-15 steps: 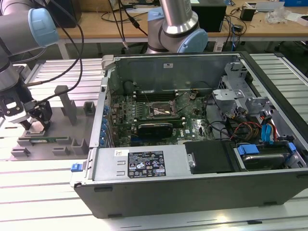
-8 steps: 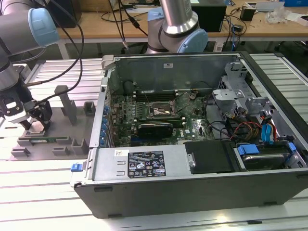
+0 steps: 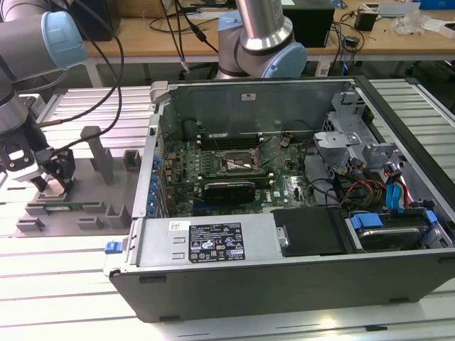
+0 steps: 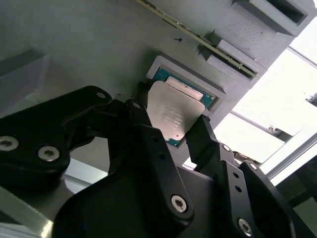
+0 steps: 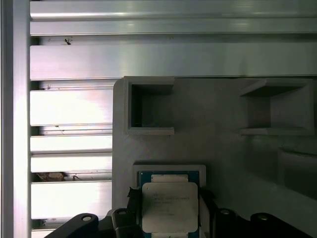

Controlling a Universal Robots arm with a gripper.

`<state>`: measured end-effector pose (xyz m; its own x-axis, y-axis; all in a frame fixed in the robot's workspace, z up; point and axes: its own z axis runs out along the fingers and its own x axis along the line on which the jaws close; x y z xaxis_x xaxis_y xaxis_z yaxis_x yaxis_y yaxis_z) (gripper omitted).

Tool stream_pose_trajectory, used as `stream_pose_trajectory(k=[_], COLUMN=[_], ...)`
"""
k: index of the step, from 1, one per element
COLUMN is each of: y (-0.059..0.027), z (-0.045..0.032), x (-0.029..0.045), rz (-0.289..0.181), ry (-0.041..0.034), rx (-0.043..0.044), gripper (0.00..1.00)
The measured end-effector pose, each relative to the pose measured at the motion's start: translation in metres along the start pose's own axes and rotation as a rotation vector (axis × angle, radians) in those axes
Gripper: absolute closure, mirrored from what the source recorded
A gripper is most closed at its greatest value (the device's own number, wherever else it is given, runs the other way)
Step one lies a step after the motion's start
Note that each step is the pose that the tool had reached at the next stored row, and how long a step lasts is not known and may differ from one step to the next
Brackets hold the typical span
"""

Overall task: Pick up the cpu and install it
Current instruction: 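Pick up the cpu and move it towards the insertion slot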

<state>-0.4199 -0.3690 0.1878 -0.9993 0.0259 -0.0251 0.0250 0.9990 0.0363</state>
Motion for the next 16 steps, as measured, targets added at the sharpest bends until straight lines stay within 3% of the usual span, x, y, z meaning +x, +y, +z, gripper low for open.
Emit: stream_pose_trajectory(k=[6,14,16], y=[0.0000,0.0009,0.0012], z=[-0.0004,-0.0233,-0.0320], x=[0.0000,-0.0016,-0.0026], rz=[0.000,0.000,0.000], ry=[-0.0001,0.0000,0.0000], rx=[0.0000,0.0000,0.0000], gripper=[0.45,0.45,0.45])
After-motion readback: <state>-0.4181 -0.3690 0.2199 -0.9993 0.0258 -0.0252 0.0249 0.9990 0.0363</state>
